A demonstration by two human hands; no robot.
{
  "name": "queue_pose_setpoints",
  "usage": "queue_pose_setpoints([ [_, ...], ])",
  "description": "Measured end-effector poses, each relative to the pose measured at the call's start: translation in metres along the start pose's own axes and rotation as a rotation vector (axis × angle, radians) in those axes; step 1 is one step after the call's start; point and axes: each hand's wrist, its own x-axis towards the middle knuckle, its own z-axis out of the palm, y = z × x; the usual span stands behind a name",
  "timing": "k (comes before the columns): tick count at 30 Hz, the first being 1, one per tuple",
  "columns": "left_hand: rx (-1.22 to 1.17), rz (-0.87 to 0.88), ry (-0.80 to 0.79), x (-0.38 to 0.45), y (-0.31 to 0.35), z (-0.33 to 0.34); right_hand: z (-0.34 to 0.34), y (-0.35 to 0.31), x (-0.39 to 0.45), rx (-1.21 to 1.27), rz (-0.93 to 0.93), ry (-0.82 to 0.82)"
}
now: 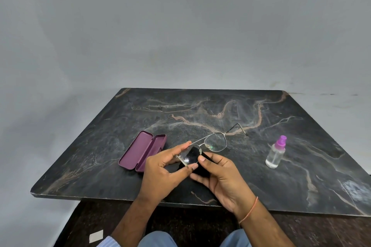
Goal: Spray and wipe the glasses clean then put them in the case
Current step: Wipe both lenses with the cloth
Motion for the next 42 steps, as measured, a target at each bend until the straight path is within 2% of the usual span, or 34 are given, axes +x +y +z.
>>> queue_pose_setpoints([
  [3, -0.005, -0.014, -0.002, 0.0006, 0.0001, -0.0001, 0.0021, 0.0004, 0.0001, 0.045, -0.041, 0.035],
  [10, -0.008, -0.044, -0.033, 0.0001, -0.0021, -0.0018, 0.0014, 0.0005, -0.0014, 0.109, -0.049, 0.000],
  [17, -0.004, -0.053, 0.001, -0.0013, -0.0004, -0.0010, 0.0043, 0.0008, -0.0039, 0.071, -0.178, 0.055],
  [27, -0.023, -0.081, 0.024, -0.0028, -0.0051, 0.0000, 0.0027, 0.0033, -0.0015, -0.009, -0.060, -0.034],
  [33, -0.011, -0.068, -0.002, -0.0006, -0.0039, -0.0009, 0.0048, -0.0011, -0.0020, -0.064, 0.034, -0.013],
  [42, -0.060, -0.074, 0.041, -0.0009, -0.0019, 0.0003, 0.0027, 0.0036, 0.0001, -0.079, -0.077, 0.014],
])
